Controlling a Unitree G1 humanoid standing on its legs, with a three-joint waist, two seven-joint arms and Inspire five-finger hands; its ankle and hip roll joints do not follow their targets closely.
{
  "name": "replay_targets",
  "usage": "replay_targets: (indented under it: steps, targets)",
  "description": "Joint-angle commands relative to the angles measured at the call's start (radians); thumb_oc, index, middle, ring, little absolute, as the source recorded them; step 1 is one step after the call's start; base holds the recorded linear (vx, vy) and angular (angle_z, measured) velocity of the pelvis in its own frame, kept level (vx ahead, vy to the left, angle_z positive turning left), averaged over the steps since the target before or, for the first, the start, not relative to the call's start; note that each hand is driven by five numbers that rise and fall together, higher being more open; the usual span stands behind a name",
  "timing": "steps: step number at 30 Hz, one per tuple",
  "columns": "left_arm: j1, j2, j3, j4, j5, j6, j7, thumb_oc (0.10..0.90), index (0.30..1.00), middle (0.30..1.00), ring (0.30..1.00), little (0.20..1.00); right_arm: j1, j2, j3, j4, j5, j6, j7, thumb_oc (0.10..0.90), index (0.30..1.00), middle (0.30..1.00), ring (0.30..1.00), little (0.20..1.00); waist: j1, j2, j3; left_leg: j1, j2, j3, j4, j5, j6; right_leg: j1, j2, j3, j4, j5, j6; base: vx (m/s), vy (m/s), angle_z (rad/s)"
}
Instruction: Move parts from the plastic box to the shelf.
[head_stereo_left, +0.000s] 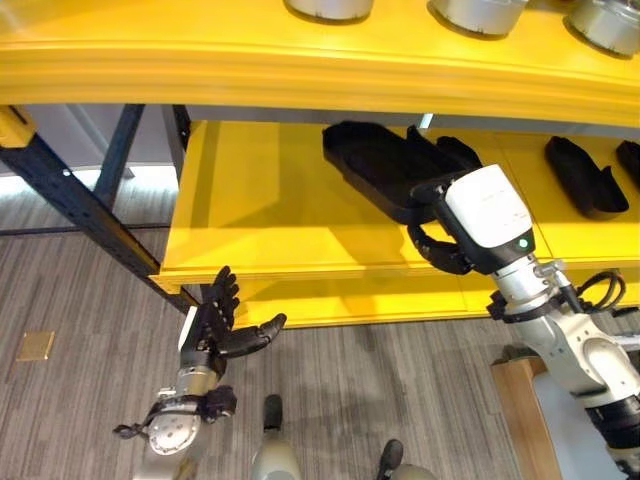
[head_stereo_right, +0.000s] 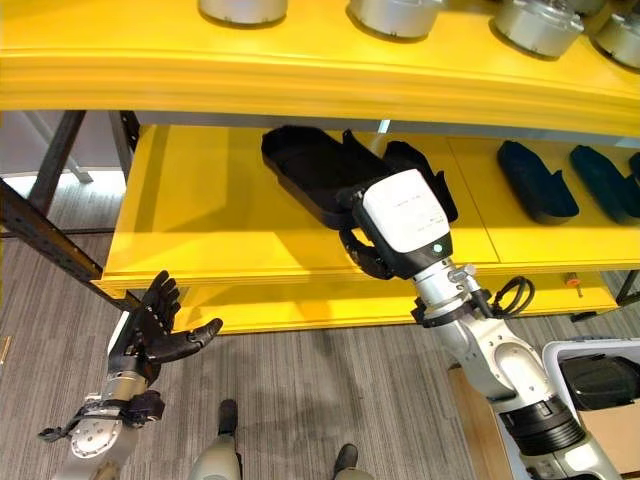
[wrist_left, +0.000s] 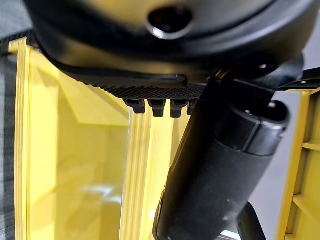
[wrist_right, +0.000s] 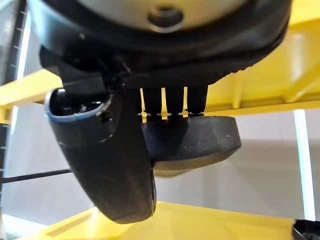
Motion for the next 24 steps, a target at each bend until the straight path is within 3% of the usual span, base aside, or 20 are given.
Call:
replay_targets:
  steps: [1, 14, 24]
  targets:
    - [-0.079, 0.070, 0.019, -0.114, -0.023, -0.102, 0.003, 0.900, 1.000, 1.000, 1.000, 1.000, -0.234, -0.003, -0.035, -0.056, 0.059, -0.009, -0.128, 0.400, 0.300, 0.300, 0.300, 0.300, 0.031, -0.003, -0.109, 0.138, 0.141, -0.029, 0.000, -0.101, -0.089, -0.143, -0.108, -0.029, 0.146, 0.069, 0.042, 0.00, -0.041, 0.22]
    - [-0.094, 0.100, 0.033, -0.145, -0.009, -0.117, 0.040, 0.900, 1.000, 1.000, 1.000, 1.000, -0.353, 0.094, 0.031, -0.044, 0.070, 0.012, -0.132, 0.400, 0.300, 0.300, 0.300, 0.300, 0.052, 0.026, -0.022, 0.053, 0.117, -0.034, 0.014, -0.094, -0.074, -0.245, -0.158, -0.025, 0.216, 0.074, 0.047, -0.03, 0.026, 0.08]
    - [-0.107, 0.108, 0.017, -0.157, -0.018, -0.128, 0.060, 0.900, 1.000, 1.000, 1.000, 1.000, -0.420, 0.160, 0.056, 0.071, 0.090, 0.063, -0.165, 0.400, 0.300, 0.300, 0.300, 0.300, 0.072, 0.053, 0.051, -0.018, 0.087, -0.050, 0.024, -0.086, -0.068, -0.301, -0.187, -0.021, 0.230, 0.086, 0.050, -0.03, 0.025, 0.02]
